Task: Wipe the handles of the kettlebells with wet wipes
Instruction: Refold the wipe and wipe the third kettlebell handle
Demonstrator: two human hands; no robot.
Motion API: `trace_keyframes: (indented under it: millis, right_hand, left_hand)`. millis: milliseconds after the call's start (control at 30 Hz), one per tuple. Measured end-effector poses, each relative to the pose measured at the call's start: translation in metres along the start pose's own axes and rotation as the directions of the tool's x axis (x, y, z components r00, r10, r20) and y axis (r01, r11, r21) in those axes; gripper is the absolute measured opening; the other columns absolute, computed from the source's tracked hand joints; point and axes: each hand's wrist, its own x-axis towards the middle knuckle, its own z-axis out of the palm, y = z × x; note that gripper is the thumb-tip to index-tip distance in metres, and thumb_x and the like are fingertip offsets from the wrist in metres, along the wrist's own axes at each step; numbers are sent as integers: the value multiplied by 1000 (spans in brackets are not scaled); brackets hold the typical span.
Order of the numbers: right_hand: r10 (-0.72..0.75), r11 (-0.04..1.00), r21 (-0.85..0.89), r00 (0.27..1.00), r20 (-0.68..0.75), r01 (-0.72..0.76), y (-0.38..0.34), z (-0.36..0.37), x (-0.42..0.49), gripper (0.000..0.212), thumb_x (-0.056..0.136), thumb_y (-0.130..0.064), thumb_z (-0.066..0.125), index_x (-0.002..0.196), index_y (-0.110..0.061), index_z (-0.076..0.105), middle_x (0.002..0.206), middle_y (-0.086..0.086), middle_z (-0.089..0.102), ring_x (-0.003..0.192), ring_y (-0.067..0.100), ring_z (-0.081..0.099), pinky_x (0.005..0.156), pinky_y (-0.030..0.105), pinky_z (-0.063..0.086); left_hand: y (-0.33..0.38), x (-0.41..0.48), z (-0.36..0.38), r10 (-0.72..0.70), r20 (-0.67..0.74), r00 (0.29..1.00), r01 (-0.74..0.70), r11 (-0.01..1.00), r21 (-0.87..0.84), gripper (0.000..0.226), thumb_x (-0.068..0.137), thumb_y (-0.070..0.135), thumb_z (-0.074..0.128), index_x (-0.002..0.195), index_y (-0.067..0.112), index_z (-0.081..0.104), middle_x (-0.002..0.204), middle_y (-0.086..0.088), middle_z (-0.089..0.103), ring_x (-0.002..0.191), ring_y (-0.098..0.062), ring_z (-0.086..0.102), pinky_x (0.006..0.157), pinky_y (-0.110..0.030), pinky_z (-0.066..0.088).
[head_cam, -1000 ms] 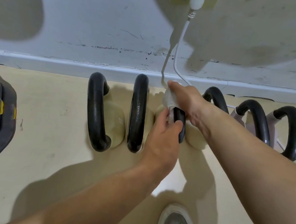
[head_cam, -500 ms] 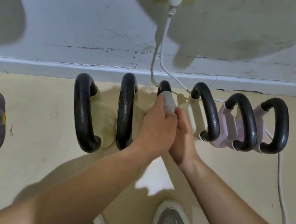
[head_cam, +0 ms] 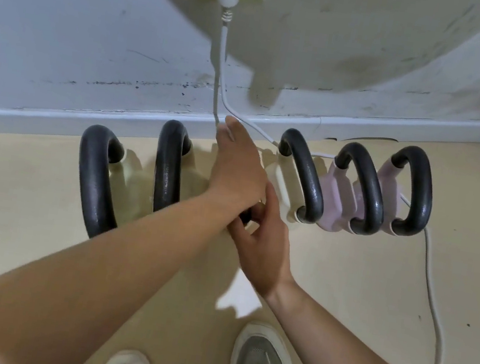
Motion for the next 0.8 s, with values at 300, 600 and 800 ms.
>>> trace_keyframes:
  millis: [300, 600, 800]
  right_hand:
    - [2, 999, -44, 1000, 8, -2, 3, 2, -2, 73, 94, -36, 71, 154, -17, 35, 103, -21, 70, 99, -14, 62, 83, 2, 40]
    - [-47, 983, -176, 998, 40, 53, 4, 1, -7, 45, 97, -41, 65, 136, -21, 56, 97, -16, 67, 86, 6, 62, 77, 22, 48]
    - [-73, 960, -266, 994, 84, 93, -1, 1, -7, 39, 100, -40, 61, 132, -19, 59, 92, -10, 65, 66, 6, 51, 67, 31, 43]
  left_hand:
    - [15, 64, -36, -50, 214, 976, -18, 952, 306, 29, 98, 10, 48, 69, 12, 43, 73, -3, 45, 76, -24, 49, 67, -32, 41]
    - [13, 70, -33, -146, 277, 950, 90, 974, 207, 16, 95, 9, 55, 102, -5, 61, 82, -8, 54, 84, -25, 56, 84, -34, 53]
    - [13, 43, -20, 107, 175, 979, -185, 827, 530, 22, 85, -2, 46, 68, 11, 40, 72, -6, 42, 60, -18, 39, 65, -34, 36]
